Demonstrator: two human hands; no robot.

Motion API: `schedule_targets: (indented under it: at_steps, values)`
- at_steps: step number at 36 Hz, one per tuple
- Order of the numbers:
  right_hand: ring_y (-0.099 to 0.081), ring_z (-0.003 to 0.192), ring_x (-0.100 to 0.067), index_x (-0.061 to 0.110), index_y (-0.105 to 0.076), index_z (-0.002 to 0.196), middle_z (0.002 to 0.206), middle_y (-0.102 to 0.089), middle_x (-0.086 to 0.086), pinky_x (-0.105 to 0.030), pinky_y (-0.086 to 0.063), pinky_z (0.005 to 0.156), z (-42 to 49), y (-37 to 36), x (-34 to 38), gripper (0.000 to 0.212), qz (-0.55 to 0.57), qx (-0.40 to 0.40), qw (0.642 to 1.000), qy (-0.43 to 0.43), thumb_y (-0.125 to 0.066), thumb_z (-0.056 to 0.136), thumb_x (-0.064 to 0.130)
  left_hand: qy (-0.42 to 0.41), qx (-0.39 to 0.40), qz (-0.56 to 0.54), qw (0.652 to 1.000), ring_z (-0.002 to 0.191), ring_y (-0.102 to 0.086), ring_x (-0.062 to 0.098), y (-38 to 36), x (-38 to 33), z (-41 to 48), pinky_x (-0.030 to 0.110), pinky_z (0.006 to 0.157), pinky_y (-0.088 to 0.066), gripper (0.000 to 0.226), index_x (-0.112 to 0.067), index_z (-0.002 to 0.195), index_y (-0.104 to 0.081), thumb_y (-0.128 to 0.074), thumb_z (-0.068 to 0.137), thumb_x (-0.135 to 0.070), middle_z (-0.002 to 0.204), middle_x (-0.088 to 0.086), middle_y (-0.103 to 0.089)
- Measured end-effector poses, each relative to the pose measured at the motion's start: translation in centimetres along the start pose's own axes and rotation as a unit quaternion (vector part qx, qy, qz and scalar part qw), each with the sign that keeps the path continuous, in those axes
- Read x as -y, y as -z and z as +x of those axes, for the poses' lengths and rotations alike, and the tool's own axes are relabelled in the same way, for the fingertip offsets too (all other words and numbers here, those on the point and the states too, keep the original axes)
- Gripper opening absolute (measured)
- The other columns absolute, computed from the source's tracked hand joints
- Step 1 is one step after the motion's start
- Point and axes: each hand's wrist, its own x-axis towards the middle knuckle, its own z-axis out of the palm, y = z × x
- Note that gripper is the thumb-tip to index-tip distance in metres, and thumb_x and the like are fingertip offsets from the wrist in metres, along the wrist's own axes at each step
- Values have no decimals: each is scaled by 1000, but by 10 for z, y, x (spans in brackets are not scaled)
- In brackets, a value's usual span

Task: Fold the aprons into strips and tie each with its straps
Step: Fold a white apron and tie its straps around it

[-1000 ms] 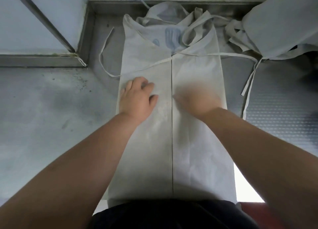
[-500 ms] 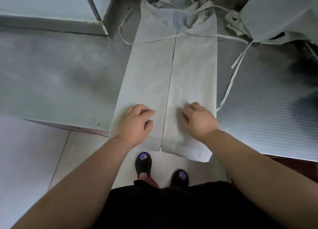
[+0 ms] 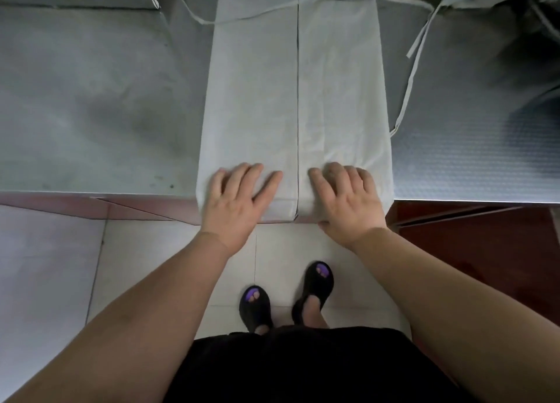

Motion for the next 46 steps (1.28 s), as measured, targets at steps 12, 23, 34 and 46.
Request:
schedule_targets:
  at_steps: [12,23,34,46]
  values:
    - [-57,82,-35,17,-26,135,112,-56,-20,-47,-47,87,-22,-12,23,103,-69,-80,993,-59,-75,46,6,-5,13,-96,995,109,-59,35,14,0,-2,49,92,-47,51,-6,124,-46,-37,75,-10,108,11,-65]
    - [-62,74,-34,4,-61,105,99,-63,-17,-44,-49,80,-15,-17,20,60,17,-172,984,-53,-72,45,2,-21,109,-147,983,103,-59,29,32,17,-3,36,85,-49,48,-10,104,-62,-56,64,-36,111,7,-60]
    - [-46,39,-28,7,-61,61,52,-53,-7,-25,-41,51,-20,-4,6,28,72,-175,982,1,-77,41,-3,5,115,3,993,92,-55,32,29,-8,-3,40,83,-48,54,-6,115,-53,-35,65,4,102,13,-55]
    - [-58,75,-36,9,-64,103,94,-60,-15,-46,-49,86,-36,0,13,60,80,-79,994,1,-82,52,33,-10,-2,-6,1000,68,-59,25,29,6,-6,28,50,-45,41,-10,110,-52,-48,70,-2,81,4,-61]
